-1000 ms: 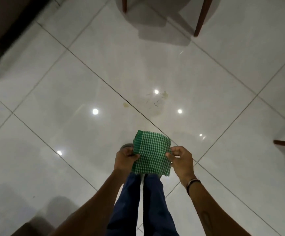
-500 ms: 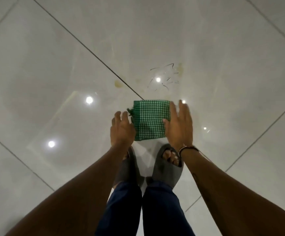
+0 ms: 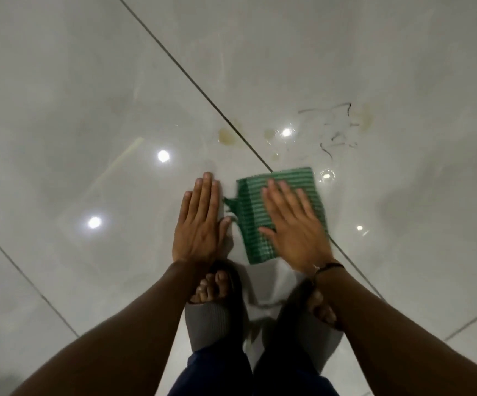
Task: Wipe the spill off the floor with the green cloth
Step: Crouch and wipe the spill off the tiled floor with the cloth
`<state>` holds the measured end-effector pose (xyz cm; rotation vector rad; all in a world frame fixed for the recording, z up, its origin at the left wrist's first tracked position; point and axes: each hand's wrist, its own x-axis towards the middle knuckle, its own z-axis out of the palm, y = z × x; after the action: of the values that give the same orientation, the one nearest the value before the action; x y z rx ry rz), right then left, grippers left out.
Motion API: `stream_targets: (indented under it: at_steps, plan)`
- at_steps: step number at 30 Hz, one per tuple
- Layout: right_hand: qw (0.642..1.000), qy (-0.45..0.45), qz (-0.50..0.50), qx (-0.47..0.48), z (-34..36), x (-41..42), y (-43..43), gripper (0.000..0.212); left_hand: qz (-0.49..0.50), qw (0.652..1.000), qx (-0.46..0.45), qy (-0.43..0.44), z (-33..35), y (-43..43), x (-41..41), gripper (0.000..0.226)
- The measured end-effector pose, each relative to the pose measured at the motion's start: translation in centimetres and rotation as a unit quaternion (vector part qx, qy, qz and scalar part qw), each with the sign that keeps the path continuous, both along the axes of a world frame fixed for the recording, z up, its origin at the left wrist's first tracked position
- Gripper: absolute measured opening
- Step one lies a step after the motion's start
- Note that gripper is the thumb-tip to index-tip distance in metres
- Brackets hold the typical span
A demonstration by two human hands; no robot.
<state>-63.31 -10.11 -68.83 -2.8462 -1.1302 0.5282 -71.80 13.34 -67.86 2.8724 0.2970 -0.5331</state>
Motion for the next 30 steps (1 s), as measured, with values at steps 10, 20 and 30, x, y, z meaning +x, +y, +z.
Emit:
stream_targets:
  at_steps: [10, 20, 30]
  plan:
    - [0.999, -0.014, 0.031, 0.025, -0.6, 4.0, 7.7, 0.076, 0.103, 0.993, 0.003, -0.059, -1.8, 7.8, 3.4, 0.079]
    - [0.999, -0.013, 0.023, 0.031, 0.2, 8.6, 15.5, 0.078, 0.040, 0.995, 0.018, -0.092, -2.4, 8.3, 2.9, 0.079]
    - [1.000, -0.012, -0.017, 0.021, 0.4, 10.9, 16.8, 0.077, 0.045, 0.995, -0.018, -0.089, -2.2, 8.6, 2.8, 0.079]
